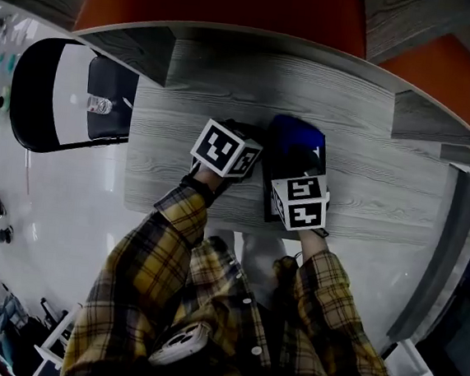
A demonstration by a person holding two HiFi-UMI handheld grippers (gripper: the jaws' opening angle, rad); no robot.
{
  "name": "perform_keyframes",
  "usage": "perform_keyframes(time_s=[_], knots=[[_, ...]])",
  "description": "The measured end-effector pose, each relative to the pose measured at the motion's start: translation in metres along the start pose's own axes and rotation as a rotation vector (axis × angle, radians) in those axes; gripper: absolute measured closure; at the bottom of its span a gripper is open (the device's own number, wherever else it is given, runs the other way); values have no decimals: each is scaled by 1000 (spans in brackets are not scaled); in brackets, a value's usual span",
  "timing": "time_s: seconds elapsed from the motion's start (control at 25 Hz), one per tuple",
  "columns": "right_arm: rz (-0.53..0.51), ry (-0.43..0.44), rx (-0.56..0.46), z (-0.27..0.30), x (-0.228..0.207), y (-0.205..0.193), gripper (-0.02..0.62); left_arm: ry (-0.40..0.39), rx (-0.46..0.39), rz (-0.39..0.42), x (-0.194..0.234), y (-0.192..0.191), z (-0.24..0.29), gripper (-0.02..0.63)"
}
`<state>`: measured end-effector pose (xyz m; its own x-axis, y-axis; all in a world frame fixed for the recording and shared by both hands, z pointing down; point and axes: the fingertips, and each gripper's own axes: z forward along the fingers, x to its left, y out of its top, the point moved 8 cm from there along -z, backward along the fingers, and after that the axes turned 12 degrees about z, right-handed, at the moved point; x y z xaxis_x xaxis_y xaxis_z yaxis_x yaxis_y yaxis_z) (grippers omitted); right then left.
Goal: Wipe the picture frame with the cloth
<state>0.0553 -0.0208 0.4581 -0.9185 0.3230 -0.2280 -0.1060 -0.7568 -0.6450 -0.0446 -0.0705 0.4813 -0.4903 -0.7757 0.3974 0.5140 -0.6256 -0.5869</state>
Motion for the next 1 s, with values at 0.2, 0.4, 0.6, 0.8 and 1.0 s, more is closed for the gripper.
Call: perform_keyframes(time_s=[0.2,0.4,0.6,0.8,1.0], knots=[[58,21,54,-2,4,-8,548,-10,-6,-5,-1,-1,0,511],[131,91,128,-13,4,-21,548,6,-13,5,-1,0,0,509],[160,140,190,-34,10,-42,548,9,-2,-5,-1,-1,-1,509],[194,172,235,-56,17,-69,548,9,-1,-8,-2,-1,-1,509],[238,209,285,-75,21,-88,548,5,0,-12,-2,0,-2,509]])
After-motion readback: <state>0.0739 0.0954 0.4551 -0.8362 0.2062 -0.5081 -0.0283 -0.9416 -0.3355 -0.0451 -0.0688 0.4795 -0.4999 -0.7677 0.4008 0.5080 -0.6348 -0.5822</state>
